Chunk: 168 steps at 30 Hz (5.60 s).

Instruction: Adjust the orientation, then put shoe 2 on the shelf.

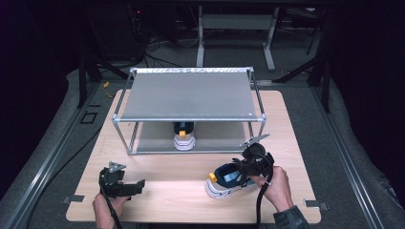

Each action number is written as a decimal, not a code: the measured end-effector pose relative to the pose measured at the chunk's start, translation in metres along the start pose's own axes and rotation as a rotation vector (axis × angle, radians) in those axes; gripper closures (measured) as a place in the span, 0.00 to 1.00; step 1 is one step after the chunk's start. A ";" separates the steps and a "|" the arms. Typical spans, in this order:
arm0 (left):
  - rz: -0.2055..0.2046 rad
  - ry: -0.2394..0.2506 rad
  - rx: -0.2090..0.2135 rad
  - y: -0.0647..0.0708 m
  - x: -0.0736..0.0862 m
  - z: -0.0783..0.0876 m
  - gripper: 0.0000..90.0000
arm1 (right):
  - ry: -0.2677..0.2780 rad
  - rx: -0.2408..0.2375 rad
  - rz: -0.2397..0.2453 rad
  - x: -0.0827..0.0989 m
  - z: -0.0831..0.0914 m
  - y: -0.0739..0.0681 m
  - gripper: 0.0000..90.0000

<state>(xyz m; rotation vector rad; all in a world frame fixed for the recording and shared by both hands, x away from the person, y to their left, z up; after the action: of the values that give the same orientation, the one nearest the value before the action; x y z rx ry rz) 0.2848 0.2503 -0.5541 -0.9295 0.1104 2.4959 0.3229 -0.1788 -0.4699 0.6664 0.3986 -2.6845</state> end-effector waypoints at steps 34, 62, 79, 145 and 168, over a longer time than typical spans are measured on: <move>-0.001 0.010 0.007 0.004 0.001 0.001 0.00 | 0.058 -0.036 0.063 0.022 -0.003 -0.036 0.42; 0.000 0.006 0.003 0.004 0.002 0.001 0.00 | 0.043 0.105 0.050 0.030 0.013 0.029 0.30; -0.005 0.008 0.005 0.007 0.002 -0.001 0.00 | 0.139 0.062 -0.041 0.048 0.047 0.031 0.15; -0.006 0.009 -0.005 0.008 0.003 0.003 0.00 | 0.076 0.086 -0.053 0.076 -0.004 -0.009 0.28; -0.007 0.034 -0.010 0.008 0.001 0.009 0.00 | 0.146 0.109 -0.012 0.018 0.000 -0.022 0.27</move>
<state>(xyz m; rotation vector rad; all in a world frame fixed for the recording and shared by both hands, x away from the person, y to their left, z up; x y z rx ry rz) 0.2755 0.2460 -0.5483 -0.9751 0.1061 2.4766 0.2993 -0.1641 -0.4750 0.8976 0.2953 -2.6932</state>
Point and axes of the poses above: each handheld gripper's, and its own axes: z roughly backward along the jaws, x roughly out of its underside, y roughly to its right, the point moved 1 cm from there along -z, roughly forward along the jaws, and after that the axes turned 15 degrees about -z, right-handed, at the moved point
